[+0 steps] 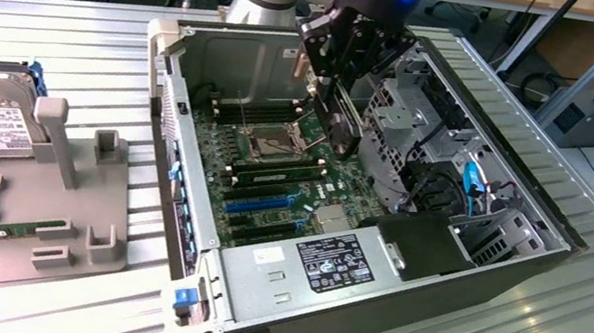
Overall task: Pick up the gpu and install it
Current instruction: 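Insert the gpu into the slot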
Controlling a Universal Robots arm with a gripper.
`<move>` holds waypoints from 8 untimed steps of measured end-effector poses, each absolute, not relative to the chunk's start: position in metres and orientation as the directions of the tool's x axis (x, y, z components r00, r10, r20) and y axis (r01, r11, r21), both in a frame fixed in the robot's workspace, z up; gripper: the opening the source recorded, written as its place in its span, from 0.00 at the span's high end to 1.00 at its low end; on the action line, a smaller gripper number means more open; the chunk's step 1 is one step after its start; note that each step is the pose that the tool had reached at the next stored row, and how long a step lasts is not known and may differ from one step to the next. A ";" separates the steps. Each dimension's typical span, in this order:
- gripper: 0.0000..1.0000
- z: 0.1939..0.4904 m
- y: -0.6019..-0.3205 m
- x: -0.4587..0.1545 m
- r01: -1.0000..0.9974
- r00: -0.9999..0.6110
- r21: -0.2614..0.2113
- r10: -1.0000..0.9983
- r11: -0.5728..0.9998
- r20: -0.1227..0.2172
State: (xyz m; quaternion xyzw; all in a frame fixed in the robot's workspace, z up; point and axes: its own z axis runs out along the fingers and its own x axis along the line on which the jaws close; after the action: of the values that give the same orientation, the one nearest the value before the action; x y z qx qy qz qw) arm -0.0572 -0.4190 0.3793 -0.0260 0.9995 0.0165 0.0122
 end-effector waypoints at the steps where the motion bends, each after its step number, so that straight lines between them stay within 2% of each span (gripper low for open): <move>1: 0.73 0.379 -0.419 -0.057 -0.054 -0.998 0.032 -0.053 0.998 -0.025; 8: 0.73 0.379 -0.419 -0.057 -0.066 -0.998 0.032 -0.066 0.997 -0.025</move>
State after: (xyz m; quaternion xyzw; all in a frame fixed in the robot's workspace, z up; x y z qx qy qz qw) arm -0.0571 -0.4190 0.3793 -0.0330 0.9992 0.0166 0.0121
